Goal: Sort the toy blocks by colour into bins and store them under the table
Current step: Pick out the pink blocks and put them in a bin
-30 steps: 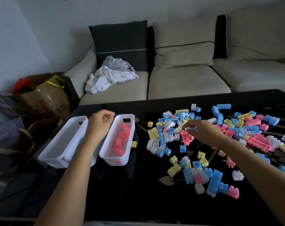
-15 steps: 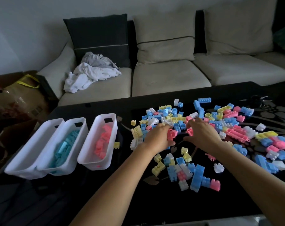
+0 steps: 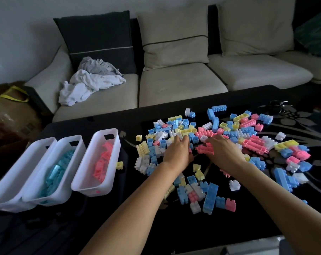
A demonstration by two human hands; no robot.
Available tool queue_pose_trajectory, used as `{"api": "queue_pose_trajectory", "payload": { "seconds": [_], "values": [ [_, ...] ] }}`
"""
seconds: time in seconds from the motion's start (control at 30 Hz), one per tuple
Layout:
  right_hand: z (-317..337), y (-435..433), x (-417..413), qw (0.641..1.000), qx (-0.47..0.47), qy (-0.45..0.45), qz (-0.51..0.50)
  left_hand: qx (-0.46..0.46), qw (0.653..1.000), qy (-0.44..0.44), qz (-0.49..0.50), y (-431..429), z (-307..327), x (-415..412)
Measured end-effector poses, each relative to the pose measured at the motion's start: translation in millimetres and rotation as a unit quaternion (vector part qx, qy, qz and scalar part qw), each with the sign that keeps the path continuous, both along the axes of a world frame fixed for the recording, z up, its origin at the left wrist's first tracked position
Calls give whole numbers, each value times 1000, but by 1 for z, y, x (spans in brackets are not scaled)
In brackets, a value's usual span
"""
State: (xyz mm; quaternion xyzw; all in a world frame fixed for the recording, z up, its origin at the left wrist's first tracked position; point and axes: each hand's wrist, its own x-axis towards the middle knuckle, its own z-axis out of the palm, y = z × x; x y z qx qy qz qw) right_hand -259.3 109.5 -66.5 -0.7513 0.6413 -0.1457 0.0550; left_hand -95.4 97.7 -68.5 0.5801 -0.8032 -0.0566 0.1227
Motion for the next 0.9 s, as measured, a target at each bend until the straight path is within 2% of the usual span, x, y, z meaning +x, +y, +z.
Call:
{"api": "queue_pose_trajectory", "payload": {
  "seconds": [0.17, 0.27, 0.5, 0.73, 0.9],
  "values": [
    [0, 4, 4, 999, -46, 10, 18, -6, 1000, -24, -19, 2, -2, 0],
    [1, 6, 3, 998, -50, 20, 21, -24, 999, -7, -36, 4, -4, 1],
    [3, 8, 1, 999, -41, -20, 18, -17, 1000, -7, -23, 5, 0, 2],
    [17, 6, -2, 981, -29, -191, -11, -12, 998, 52, -26, 8, 2, 6],
    [39, 3, -2, 920, 33, -389, -29, -81, 974, 213, 10, 10, 33, 24]
  ]
}}
